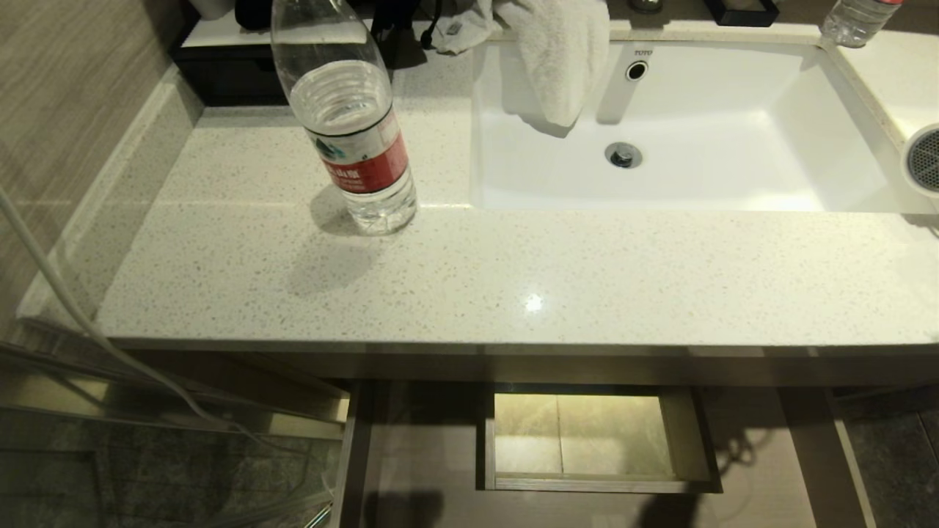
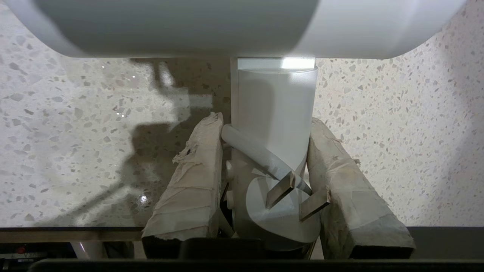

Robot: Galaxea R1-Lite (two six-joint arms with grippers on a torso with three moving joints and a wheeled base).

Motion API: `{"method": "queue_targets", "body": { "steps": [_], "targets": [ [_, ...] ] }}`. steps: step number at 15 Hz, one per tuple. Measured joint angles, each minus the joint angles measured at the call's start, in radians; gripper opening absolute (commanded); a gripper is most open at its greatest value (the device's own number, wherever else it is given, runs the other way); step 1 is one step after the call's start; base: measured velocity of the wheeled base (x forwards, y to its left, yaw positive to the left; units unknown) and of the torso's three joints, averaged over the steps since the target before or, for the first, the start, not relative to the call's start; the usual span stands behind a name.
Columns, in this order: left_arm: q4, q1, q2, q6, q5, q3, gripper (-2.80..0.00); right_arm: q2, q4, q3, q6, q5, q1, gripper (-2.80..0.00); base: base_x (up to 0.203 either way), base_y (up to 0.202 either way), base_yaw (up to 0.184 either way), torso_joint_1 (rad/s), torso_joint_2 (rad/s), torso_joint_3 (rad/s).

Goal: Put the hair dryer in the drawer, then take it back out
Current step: Pick up the hairdryer

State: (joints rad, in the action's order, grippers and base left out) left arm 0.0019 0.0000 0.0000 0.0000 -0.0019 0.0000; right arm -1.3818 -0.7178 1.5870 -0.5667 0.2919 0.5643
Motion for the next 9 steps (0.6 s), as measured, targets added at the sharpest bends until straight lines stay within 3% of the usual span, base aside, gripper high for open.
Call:
{"method": "queue_targets", "body": {
  "steps": [5,9],
  "targets": [
    [0.0,0.0,0.0,0.0,0.0,0.0,-2.8,0.09,0.077,-0.107,-0.009,0.019,-0.049,-2.8,0.0,0.0,0.0,0.0,0.0,0.0],
    [0.0,0.0,0.0,0.0,0.0,0.0,-2.8,0.167,0.201,-0.271,0.011,0.013,-0.16,-2.8,0.0,0.0,0.0,0.0,0.0,0.0]
  ]
}}
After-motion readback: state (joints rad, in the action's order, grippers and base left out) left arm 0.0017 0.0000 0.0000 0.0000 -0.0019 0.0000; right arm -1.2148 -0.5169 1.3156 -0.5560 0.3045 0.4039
